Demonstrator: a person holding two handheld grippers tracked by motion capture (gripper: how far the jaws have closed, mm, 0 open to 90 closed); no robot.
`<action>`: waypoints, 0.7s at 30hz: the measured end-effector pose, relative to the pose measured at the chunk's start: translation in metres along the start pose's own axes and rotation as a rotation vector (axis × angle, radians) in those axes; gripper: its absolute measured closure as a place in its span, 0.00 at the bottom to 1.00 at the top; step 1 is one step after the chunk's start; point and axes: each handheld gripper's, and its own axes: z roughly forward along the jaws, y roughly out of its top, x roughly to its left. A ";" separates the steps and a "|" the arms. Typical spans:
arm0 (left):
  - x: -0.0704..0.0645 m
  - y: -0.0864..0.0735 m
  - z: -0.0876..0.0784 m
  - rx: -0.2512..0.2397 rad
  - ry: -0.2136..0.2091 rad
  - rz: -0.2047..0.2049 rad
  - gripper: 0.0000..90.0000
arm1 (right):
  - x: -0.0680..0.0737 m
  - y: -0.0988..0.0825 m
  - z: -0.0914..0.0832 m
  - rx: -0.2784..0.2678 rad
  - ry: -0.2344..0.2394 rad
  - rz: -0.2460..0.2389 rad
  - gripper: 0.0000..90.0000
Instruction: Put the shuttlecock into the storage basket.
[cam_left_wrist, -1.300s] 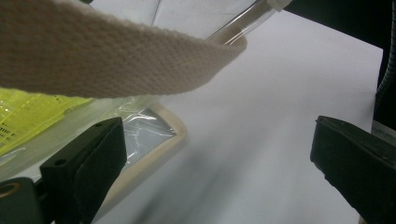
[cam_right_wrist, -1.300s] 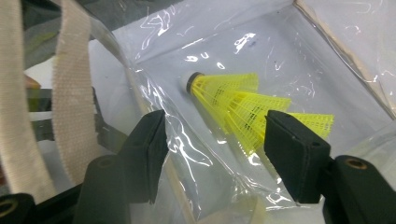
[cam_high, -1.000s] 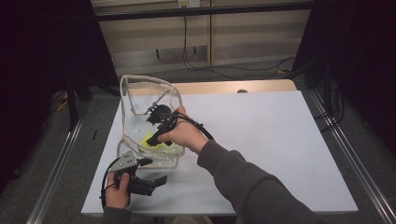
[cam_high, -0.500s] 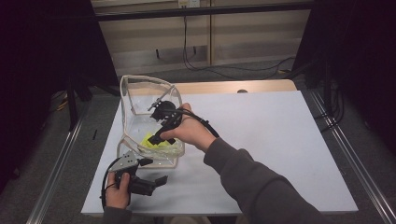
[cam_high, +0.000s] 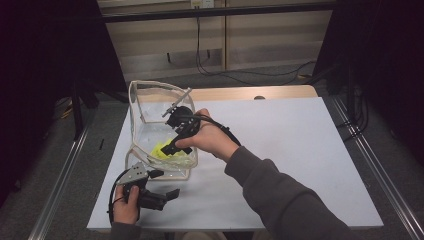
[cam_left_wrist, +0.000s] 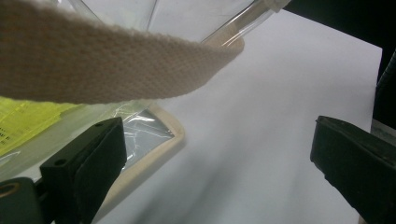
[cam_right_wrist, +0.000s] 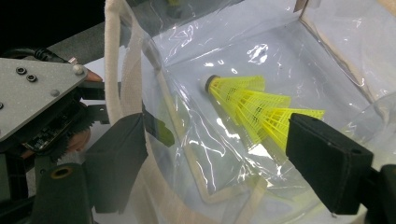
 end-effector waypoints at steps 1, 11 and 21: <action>0.000 0.000 0.000 -0.005 0.003 -0.002 0.04 | 0.000 0.000 -0.001 0.000 0.003 -0.002 0.21; -0.001 -0.001 0.000 0.002 0.003 -0.001 0.04 | 0.000 -0.008 -0.015 -0.016 0.019 -0.014 0.18; -0.001 -0.001 -0.001 0.003 0.006 -0.003 0.04 | -0.005 -0.015 -0.029 -0.040 0.020 -0.014 0.17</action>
